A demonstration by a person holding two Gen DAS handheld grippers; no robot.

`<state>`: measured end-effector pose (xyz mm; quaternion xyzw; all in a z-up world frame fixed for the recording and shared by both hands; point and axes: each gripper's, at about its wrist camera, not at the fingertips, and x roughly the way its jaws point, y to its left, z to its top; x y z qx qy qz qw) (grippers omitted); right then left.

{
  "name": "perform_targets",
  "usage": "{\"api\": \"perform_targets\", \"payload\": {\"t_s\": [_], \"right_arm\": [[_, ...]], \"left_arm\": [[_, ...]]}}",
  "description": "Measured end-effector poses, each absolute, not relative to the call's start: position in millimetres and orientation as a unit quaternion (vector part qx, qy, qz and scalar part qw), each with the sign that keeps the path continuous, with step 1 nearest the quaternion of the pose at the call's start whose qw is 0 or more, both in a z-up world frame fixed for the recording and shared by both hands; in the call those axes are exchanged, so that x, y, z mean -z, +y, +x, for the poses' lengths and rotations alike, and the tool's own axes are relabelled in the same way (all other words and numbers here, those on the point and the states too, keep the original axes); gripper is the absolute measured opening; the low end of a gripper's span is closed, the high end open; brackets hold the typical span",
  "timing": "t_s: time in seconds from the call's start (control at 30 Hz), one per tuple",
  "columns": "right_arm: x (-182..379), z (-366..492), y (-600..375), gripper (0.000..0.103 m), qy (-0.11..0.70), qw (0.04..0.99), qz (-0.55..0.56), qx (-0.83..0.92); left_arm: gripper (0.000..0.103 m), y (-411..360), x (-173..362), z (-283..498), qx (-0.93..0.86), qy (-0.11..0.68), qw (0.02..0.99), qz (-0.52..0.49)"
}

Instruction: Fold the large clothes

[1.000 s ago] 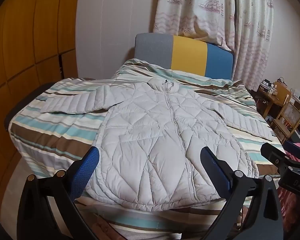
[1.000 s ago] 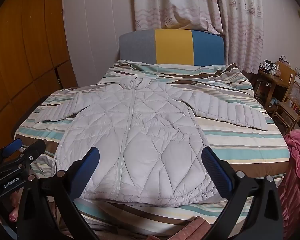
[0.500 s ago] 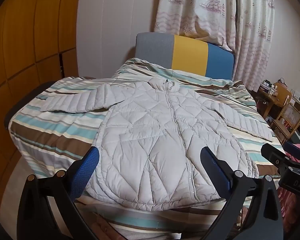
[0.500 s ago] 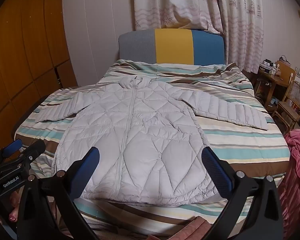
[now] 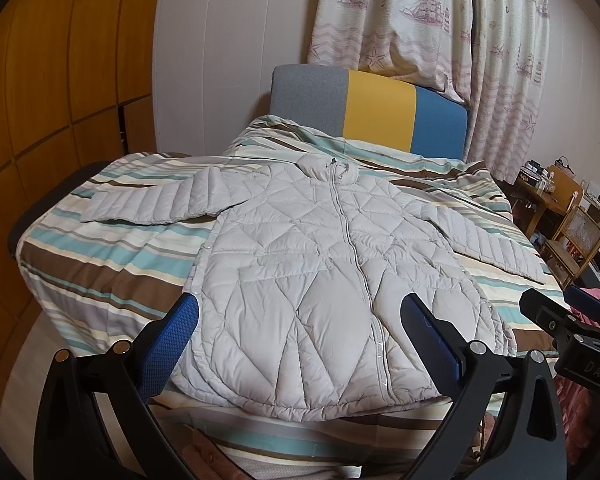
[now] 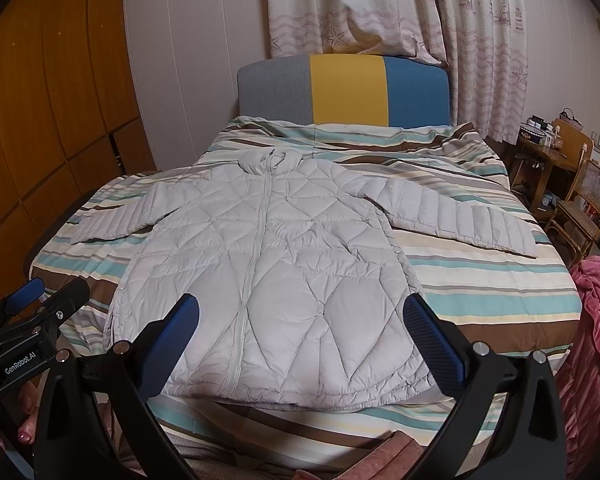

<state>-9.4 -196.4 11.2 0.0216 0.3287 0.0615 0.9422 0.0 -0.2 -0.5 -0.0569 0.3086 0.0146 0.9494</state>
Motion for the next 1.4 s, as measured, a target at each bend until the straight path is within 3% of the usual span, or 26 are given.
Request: {"api": "perform_targets", "payload": {"t_s": [1.4], "right_arm": [[-10, -2, -200, 0.101, 0.347, 0.935, 0.029, -0.063]], "left_arm": [[0.100, 1, 13, -1, -0.022, 0.320, 0.945, -0.062]]}}
